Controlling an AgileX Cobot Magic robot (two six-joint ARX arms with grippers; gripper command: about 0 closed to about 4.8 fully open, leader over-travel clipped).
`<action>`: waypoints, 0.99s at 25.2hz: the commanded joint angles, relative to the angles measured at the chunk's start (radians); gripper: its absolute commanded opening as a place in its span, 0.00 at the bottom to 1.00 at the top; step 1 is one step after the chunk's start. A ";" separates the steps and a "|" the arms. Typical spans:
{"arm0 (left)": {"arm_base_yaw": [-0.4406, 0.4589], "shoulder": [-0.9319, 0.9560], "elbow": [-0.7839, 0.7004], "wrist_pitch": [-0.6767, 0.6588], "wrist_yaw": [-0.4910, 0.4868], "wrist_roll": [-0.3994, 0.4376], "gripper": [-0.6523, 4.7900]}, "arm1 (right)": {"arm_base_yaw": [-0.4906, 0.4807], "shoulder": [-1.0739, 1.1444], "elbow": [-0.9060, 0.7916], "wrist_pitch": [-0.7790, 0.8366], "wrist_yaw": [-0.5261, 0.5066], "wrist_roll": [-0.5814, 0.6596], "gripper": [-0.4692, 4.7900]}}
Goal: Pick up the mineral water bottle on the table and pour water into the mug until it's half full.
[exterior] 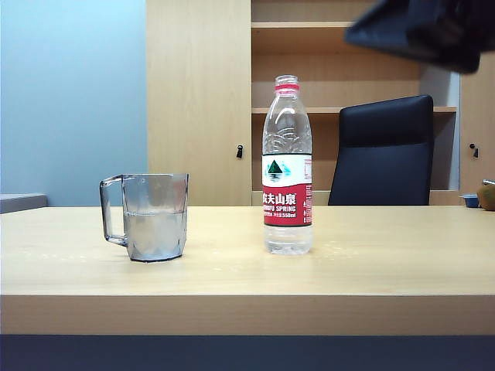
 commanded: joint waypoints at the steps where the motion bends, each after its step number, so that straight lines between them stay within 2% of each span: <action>1: 0.001 0.001 -0.047 0.046 -0.002 0.003 0.11 | 0.098 -0.035 0.003 -0.059 -0.004 0.000 0.08; 5: 0.001 0.001 -0.113 0.105 -0.002 0.003 0.11 | 0.188 -0.039 0.003 -0.092 -0.005 0.000 0.08; 8: 0.001 0.001 -0.148 0.121 -0.002 0.004 0.11 | 0.215 -0.039 0.003 -0.118 -0.005 0.000 0.08; 13: 0.001 0.001 -0.219 0.116 -0.002 0.004 0.11 | 0.215 -0.039 0.003 -0.180 -0.001 0.000 0.08; 18: 0.001 0.001 -0.217 0.009 -0.009 0.015 0.11 | 0.215 -0.039 0.003 -0.238 -0.001 0.000 0.08; 22: 0.001 0.001 -0.217 0.009 -0.009 0.015 0.11 | 0.215 -0.040 0.003 -0.251 -0.002 0.000 0.08; 25: 0.001 0.001 -0.217 0.009 -0.008 0.015 0.11 | 0.206 -0.123 0.003 -0.338 0.010 -0.012 0.08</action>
